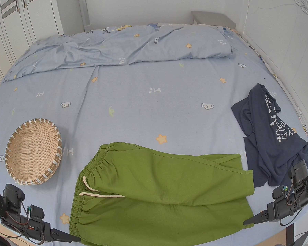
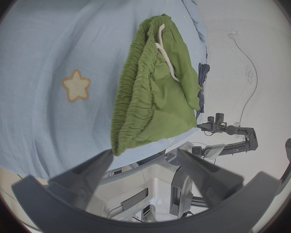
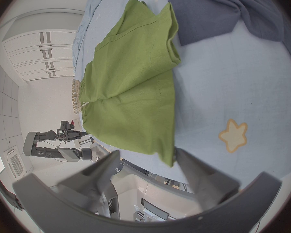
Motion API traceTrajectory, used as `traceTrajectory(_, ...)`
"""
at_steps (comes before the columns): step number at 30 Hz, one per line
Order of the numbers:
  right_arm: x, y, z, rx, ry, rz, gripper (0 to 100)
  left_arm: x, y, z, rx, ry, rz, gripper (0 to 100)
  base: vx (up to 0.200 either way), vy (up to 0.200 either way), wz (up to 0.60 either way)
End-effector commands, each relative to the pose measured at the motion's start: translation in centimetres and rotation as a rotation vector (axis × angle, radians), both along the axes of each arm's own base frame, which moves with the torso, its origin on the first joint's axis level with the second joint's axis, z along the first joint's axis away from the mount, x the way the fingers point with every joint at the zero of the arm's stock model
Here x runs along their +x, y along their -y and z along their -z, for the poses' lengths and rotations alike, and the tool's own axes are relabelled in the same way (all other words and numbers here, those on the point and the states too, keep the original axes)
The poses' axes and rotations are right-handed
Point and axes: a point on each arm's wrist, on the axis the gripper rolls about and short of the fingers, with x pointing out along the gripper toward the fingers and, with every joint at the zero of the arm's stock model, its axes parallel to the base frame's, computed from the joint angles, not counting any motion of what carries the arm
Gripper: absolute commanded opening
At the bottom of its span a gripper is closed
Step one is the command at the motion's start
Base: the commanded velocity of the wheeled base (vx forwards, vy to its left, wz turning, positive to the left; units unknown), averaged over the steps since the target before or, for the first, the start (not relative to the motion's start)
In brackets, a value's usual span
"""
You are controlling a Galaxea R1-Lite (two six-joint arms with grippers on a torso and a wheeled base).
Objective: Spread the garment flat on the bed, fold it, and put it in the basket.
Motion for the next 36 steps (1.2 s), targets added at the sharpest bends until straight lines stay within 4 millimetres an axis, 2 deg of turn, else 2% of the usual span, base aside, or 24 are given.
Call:
traceTrajectory(1,0.0,0.0,0.0,-0.001,0.001,0.0,100,0.1,-0.1,0.0,-0.001,0.0,-0.004,100,0.0,0.0,0.0)
traceTrajectory(11,-0.2,0.3,-0.6,-0.009,0.041,0.02,100,0.1,-0.3,-0.8,0.013,0.043,-0.025,100,0.0,0.0,0.0)
traceTrajectory(14,-0.3,0.9,-2.3,-0.012,0.151,0.067,100,0.1,-0.6,-3.5,0.033,0.104,-0.073,100,0.0,0.0,0.0)
traceTrajectory(16,-0.1,1.1,-3.9,-0.016,0.23,0.082,100,0.5,-0.7,-6.1,0.032,0.117,-0.095,100,0.0,0.0,0.0)
traceTrajectory(17,-0.1,1.1,-4.0,-0.016,0.236,0.083,100,0.5,-0.7,-6.3,0.03,0.118,-0.095,100,0.0,0.0,0.0)
traceTrajectory(18,0.2,1.3,-5.3,-0.023,0.287,0.097,100,1.1,-0.8,-8.5,0.015,0.11,-0.107,100,0.0,0.0,0.0)
traceTrajectory(19,0.2,1.3,-5.3,-0.023,0.287,0.097,100,1.1,-0.8,-8.5,0.015,0.11,-0.107,100,0.0,0.0,0.0)
traceTrajectory(20,0.8,1.6,-6.8,-0.027,0.324,0.112,100,1.6,-0.9,-9.9,0.016,0.122,-0.1,100,0.0,0.0,0.0)
traceTrajectory(24,2.3,2.0,-9.1,-0.031,0.376,0.124,100,3.2,-0.7,-11.4,0.032,0.198,-0.054,100,0.0,0.0,0.0)
traceTrajectory(25,3.2,2.1,-10.6,-0.032,0.427,0.123,100,4.9,-0.6,-12.3,0.039,0.244,-0.026,100,0.0,0.0,0.0)
traceTrajectory(29,4.7,1.9,-12.9,-0.029,0.516,0.112,100,8.7,-1.0,-13.7,0.035,0.294,-0.026,100,0.0,0.0,0.0)
traceTrajectory(30,5.6,1.5,-13.7,-0.025,0.541,0.089,100,11.0,-0.9,-14.0,0.031,0.308,-0.012,100,0.0,0.0,0.0)
traceTrajectory(31,6.2,1.2,-14.0,-0.022,0.552,0.076,100,12.4,-0.8,-14.1,0.039,0.315,-0.007,100,0.0,0.0,0.0)
traceTrajectory(32,6.2,1.2,-14.0,-0.022,0.552,0.076,100,12.4,-0.8,-14.1,0.039,0.315,-0.007,100,0.0,0.0,0.0)
traceTrajectory(34,7.3,1.1,-14.7,-0.035,0.582,0.076,100,15.9,-0.6,-14.1,0.056,0.329,0.009,100,0.0,0.0,0.0)
traceTrajectory(35,7.3,1.1,-14.7,-0.035,0.582,0.076,100,15.9,-0.6,-14.1,0.056,0.329,0.009,100,0.0,0.0,0.0)
traceTrajectory(36,7.7,1.3,-14.9,-0.055,0.591,0.092,100,18.4,0.6,-13.4,0.066,0.315,0.052,100,0.0,0.0,0.0)
